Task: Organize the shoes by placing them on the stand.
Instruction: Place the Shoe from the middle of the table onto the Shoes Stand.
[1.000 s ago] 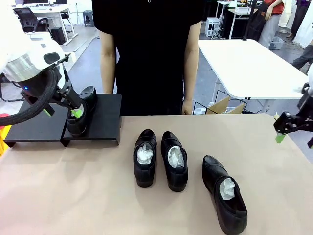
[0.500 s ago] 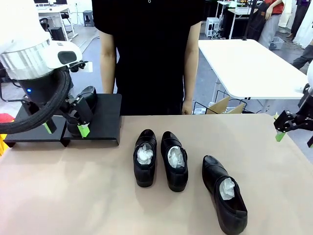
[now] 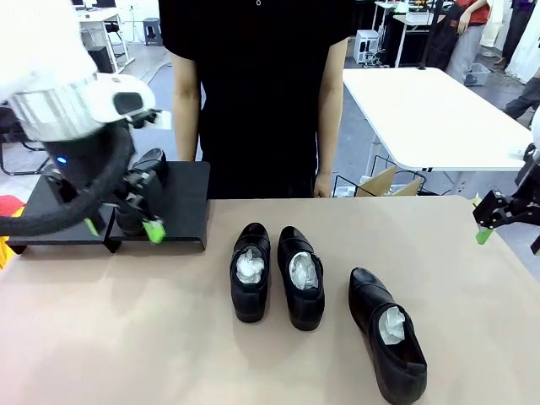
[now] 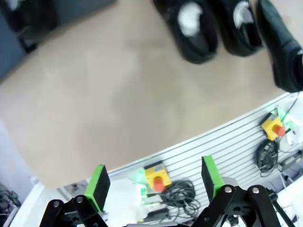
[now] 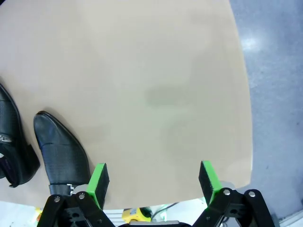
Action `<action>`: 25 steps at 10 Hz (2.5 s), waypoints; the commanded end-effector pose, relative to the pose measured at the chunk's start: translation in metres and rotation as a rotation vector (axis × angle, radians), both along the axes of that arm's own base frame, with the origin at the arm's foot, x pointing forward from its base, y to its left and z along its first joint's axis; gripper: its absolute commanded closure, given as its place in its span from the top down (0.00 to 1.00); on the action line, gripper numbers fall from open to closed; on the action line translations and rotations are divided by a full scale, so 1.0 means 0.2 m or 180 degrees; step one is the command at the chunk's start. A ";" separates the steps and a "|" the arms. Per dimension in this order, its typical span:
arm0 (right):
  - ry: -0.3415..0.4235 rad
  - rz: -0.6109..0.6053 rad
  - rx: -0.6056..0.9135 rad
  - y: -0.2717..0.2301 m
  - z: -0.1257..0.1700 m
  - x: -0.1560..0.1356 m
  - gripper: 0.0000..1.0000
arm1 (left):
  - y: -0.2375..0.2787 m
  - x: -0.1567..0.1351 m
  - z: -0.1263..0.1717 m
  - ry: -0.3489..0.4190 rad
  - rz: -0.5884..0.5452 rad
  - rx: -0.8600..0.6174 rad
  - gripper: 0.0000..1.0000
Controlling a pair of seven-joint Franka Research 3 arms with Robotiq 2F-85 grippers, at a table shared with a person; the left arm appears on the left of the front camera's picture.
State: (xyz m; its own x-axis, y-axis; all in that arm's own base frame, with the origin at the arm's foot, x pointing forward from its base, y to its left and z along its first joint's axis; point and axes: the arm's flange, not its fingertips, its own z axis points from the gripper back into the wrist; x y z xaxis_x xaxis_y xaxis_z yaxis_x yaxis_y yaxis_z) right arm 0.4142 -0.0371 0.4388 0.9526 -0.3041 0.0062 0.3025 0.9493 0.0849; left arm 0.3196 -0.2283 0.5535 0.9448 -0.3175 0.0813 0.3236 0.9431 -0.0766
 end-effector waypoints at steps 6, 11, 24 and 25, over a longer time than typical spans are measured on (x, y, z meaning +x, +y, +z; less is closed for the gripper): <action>-0.0007 0.0057 -0.0020 0.00 0.00 -0.02 1.00 | -0.48 -0.28 -0.19 0.0077 -0.0024 -0.0012 1.00; -0.0007 0.0057 -0.0020 0.00 0.00 -0.02 1.00 | -1.25 -0.33 -0.40 0.0061 0.0519 -0.0385 1.00; -0.0007 0.0057 -0.0020 0.00 0.00 -0.02 1.00 | -1.77 -0.32 -0.80 -0.0208 0.0841 0.0005 1.00; -0.0007 0.0057 -0.0020 0.00 0.00 -0.02 1.00 | -1.76 -0.32 -0.82 -0.0169 0.0896 0.0028 1.00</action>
State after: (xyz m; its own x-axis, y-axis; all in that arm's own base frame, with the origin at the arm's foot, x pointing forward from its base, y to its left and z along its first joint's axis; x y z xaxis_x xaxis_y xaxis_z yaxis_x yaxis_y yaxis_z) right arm 0.4139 -0.0370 0.4383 0.9528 -0.3036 0.0051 0.3021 0.9495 0.0846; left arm 0.2540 -0.5753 0.3888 0.9881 -0.0971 0.1190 0.1076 0.9906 -0.0845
